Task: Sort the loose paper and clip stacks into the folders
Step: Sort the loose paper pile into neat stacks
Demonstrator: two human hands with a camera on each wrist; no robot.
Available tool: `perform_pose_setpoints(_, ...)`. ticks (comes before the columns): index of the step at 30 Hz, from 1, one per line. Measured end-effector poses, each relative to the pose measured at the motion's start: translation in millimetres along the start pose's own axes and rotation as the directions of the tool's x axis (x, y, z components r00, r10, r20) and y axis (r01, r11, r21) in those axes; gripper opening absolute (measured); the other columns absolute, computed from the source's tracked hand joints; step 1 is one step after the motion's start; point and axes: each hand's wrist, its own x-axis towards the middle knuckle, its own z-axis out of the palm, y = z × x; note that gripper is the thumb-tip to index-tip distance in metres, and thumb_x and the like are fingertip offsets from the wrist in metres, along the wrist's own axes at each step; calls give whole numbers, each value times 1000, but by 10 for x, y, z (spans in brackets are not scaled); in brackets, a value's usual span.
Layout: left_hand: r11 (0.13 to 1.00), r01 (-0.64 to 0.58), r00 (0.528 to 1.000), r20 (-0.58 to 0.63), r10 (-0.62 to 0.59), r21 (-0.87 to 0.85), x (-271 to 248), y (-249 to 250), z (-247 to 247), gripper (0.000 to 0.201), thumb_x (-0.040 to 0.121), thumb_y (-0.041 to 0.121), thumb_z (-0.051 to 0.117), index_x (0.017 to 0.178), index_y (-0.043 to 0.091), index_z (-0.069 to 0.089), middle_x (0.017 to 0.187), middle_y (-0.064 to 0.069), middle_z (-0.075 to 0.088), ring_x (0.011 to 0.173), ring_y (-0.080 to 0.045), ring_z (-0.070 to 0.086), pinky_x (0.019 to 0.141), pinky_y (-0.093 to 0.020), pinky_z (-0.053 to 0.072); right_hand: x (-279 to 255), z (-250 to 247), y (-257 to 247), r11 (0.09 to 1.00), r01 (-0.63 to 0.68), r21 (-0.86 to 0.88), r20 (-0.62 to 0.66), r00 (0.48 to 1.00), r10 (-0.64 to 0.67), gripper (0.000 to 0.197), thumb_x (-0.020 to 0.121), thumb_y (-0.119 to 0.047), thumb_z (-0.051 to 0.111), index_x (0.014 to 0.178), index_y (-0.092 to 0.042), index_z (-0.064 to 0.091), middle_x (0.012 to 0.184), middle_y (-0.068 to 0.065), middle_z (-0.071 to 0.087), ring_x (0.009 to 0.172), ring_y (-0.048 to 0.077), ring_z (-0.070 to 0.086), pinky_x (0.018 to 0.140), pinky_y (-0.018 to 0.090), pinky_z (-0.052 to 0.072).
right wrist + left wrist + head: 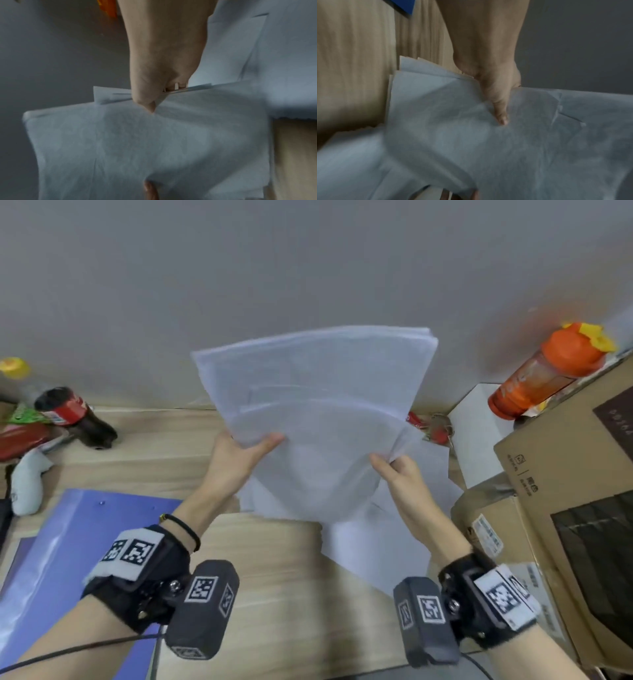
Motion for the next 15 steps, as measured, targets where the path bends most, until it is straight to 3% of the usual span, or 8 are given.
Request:
perform_pose_setpoints(3,997,-64,998,22,63,33,-3,35,-72,27,75,11,78,94,27,67,87,20,75,85,1,70,71,-13,52,-57,-7,-3,996,46,81,9,999,-47,27,95,-11,52,121,-16,57,117,-6,68,106,6,65,87,20,52)
perform_pose_setpoints(6,987,53,992,108,-70,153,-39,-189,-92,33,73,7,80,98,25,67,95,10,75,86,-2,71,78,-21,58,-19,119,264,998,-47,-32,7,999,47,29,96,-8,51,122,-21,55,114,-11,67,106,9,65,83,20,51)
perform_pose_setpoints(8,977,120,988,72,-135,174,-56,-279,-75,22,76,12,79,93,23,69,95,7,75,82,-3,72,71,-18,58,-4,154,365,995,-79,-62,-35,996,77,25,97,-7,46,110,-25,59,106,-14,67,104,11,64,80,19,49)
perform_pose_setpoints(11,988,106,992,49,-112,116,-83,-203,-66,15,77,17,78,88,23,70,82,14,76,81,-6,73,63,-15,54,-27,119,254,999,-44,-9,-65,997,43,20,98,-8,47,89,-23,56,83,-22,67,80,-9,64,66,8,46)
perform_pose_setpoints(13,991,79,992,90,-89,110,-94,-202,-110,24,75,15,79,93,27,69,85,18,75,83,-2,72,67,-14,54,-31,72,232,999,-18,46,-56,998,21,13,96,-9,49,99,-18,59,88,-23,69,82,-11,64,69,7,47)
perform_pose_setpoints(15,975,125,974,164,-156,186,-123,-301,-152,39,73,18,83,104,33,64,97,18,74,93,-2,70,79,-20,56,-2,98,301,999,-24,32,-54,998,26,26,95,-7,51,117,-21,55,105,-18,68,97,-4,64,77,11,49)
